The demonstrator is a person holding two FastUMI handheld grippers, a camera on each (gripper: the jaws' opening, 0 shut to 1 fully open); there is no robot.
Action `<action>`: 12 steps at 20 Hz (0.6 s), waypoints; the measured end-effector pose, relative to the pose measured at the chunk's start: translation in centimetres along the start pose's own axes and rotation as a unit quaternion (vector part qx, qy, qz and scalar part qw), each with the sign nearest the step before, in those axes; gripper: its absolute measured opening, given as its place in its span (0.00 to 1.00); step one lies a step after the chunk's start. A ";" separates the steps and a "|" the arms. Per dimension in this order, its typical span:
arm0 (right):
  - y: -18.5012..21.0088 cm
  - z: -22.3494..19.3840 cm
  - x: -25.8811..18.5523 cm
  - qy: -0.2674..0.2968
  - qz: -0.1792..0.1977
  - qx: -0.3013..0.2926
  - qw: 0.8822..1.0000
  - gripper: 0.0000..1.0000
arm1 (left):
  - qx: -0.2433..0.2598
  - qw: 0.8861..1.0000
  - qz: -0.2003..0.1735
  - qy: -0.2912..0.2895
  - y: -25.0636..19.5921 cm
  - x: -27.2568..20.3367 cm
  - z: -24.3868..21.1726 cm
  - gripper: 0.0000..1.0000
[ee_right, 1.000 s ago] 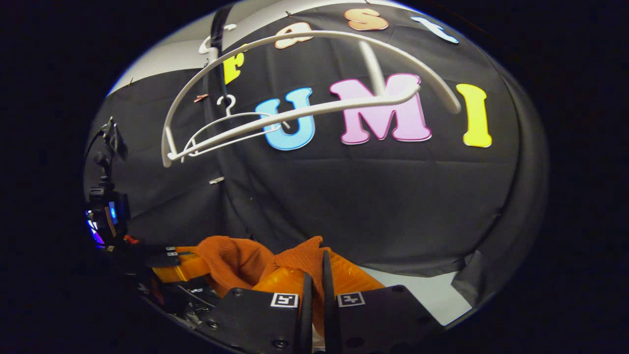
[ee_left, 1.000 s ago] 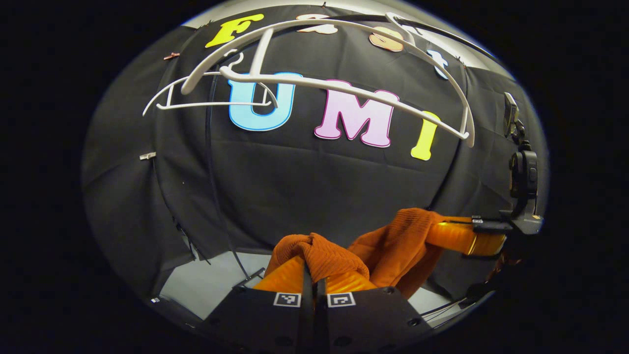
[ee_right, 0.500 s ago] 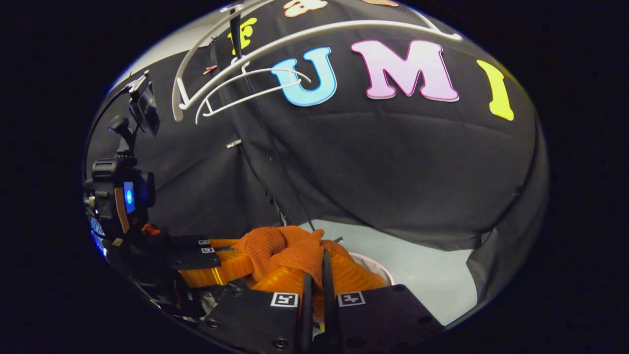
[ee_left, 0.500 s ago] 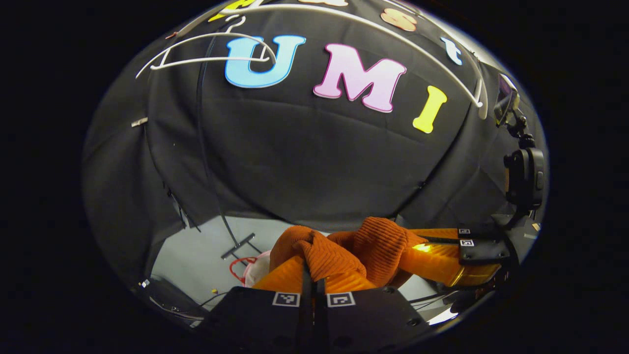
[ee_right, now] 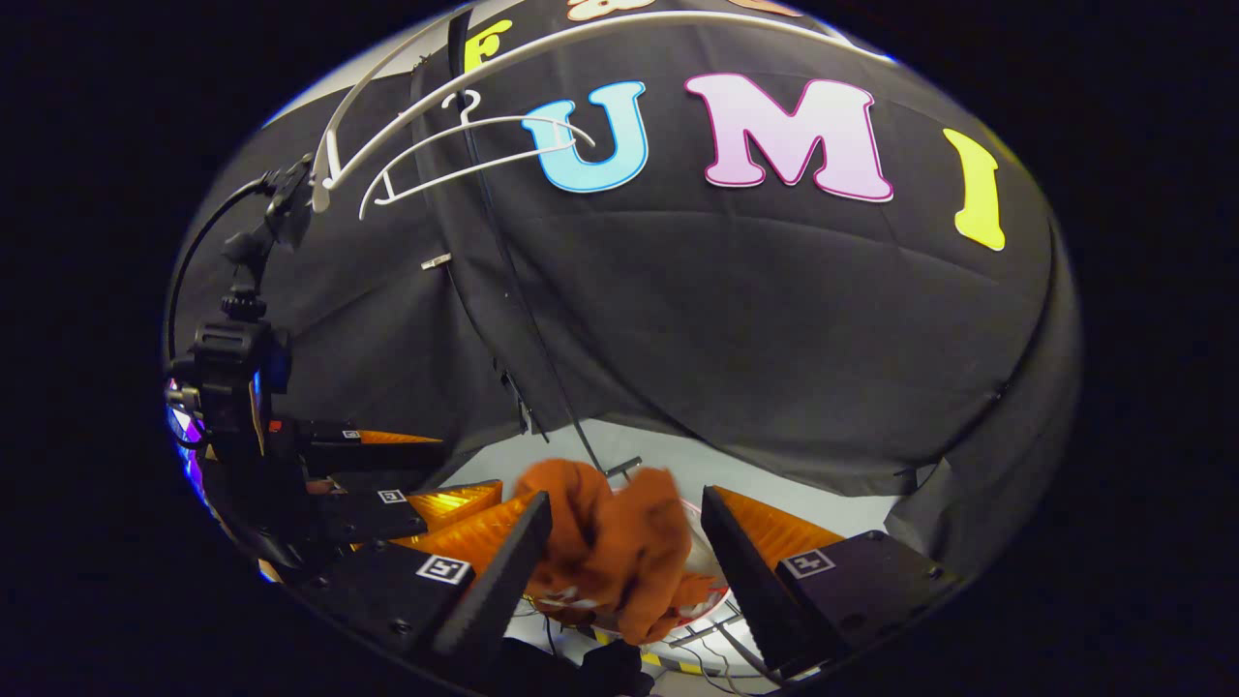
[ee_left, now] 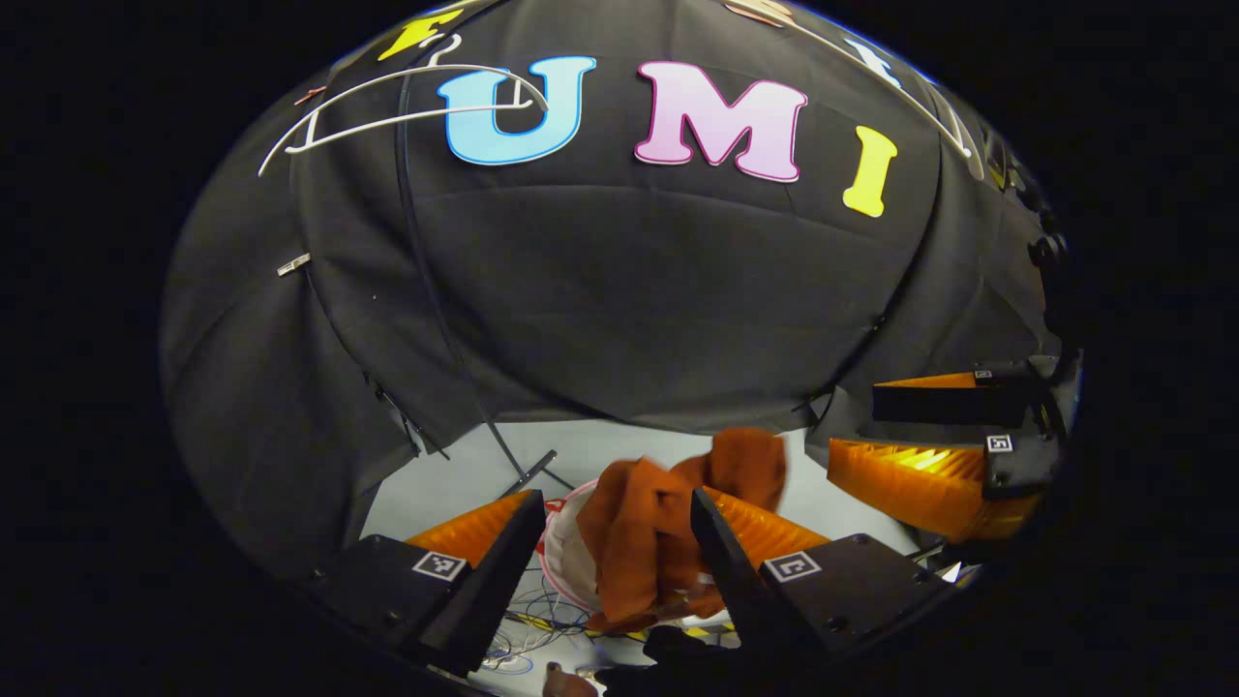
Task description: Grasp the clothes on the hanger with both hands and then place them into the laundry hamper below.
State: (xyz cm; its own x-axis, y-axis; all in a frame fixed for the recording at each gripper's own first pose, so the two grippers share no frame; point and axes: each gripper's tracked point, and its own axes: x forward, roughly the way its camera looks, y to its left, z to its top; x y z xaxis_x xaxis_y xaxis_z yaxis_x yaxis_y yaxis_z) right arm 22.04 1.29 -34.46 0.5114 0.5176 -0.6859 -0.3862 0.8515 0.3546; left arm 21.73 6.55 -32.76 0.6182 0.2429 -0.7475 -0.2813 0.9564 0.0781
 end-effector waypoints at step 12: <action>0.7 0.5 -2.7 -0.029 -0.020 -0.008 0.999 0.99 | 0.000 0.999 -0.002 -0.051 0.7 -3.9 0.4 0.95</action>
State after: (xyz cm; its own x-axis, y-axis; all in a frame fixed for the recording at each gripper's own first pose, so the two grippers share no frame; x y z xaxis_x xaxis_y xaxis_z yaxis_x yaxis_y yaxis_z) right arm 20.75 0.49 -32.08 0.5697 0.4871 -0.6620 -0.3766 0.8706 0.3165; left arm 19.45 6.31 -29.54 0.6910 0.2533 -0.6770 -0.2777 0.9577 0.0750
